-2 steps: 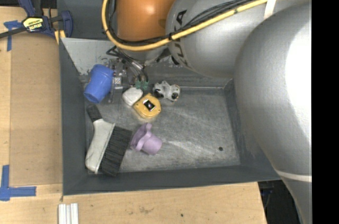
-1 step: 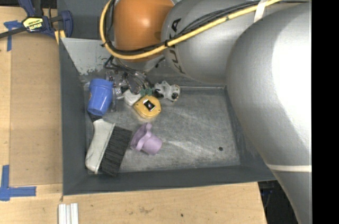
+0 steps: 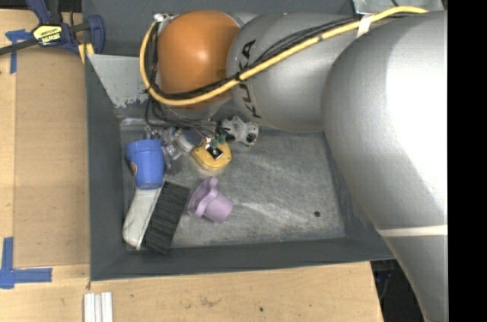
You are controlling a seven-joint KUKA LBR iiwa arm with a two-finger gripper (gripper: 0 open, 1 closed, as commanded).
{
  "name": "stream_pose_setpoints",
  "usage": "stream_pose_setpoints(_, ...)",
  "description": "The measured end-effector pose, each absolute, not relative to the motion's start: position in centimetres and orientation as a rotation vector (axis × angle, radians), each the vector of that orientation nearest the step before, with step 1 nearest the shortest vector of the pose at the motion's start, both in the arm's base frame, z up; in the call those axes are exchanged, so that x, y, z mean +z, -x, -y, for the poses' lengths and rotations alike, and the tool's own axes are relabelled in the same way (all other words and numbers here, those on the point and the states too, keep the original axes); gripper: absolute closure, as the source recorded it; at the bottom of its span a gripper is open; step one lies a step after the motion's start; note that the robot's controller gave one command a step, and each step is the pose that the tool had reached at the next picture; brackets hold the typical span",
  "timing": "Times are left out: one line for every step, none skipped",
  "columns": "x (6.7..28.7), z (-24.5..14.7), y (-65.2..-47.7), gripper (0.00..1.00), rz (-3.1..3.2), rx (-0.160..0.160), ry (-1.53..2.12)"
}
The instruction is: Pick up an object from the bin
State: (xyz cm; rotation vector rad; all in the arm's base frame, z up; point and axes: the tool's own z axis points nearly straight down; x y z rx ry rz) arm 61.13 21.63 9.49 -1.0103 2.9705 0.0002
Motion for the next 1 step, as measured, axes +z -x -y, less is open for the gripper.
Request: stream_pose_setpoints(20.69, -22.37, -62.52, 1.0, -3.009, 0.002, 0.888)
